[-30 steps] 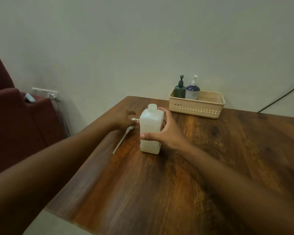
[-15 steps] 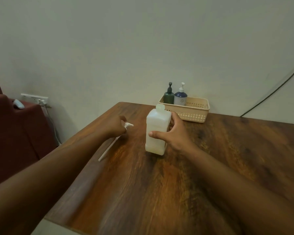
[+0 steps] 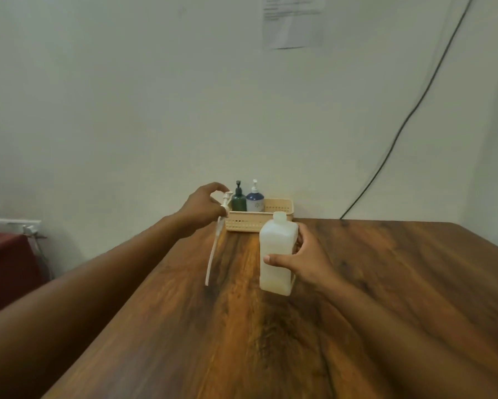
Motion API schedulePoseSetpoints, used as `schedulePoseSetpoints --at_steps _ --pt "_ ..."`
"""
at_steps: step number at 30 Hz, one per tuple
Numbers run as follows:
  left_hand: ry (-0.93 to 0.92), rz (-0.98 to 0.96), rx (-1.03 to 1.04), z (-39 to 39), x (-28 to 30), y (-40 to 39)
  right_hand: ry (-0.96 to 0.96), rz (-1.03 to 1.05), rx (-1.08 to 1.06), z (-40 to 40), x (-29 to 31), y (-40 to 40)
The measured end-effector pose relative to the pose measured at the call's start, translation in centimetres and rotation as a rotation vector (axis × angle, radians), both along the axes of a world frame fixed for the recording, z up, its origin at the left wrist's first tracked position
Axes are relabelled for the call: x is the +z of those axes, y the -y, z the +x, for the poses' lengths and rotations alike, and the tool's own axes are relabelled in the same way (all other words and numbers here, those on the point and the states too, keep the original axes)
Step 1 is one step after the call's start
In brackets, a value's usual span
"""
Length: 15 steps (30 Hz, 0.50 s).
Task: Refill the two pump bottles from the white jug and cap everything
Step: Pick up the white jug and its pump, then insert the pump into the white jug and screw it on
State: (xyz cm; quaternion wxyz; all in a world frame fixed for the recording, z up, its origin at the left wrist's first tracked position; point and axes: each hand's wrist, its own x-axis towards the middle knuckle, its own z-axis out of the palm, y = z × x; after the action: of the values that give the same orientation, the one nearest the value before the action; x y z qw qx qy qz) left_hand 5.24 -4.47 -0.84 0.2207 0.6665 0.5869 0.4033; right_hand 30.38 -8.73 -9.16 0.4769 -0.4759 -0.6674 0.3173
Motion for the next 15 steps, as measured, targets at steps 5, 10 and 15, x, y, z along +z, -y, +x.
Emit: schedulePoseSetpoints --at_steps 5,10,15 --pt "0.04 0.121 -0.097 5.0 5.5 3.4 0.027 0.004 -0.046 2.7 0.3 1.8" --pt "0.139 0.27 -0.188 8.5 10.6 6.6 0.018 -0.005 -0.06 4.0 0.1 3.4" --pt "0.178 0.374 -0.234 10.7 13.7 8.7 0.063 0.029 -0.042 4.3 -0.1 4.3"
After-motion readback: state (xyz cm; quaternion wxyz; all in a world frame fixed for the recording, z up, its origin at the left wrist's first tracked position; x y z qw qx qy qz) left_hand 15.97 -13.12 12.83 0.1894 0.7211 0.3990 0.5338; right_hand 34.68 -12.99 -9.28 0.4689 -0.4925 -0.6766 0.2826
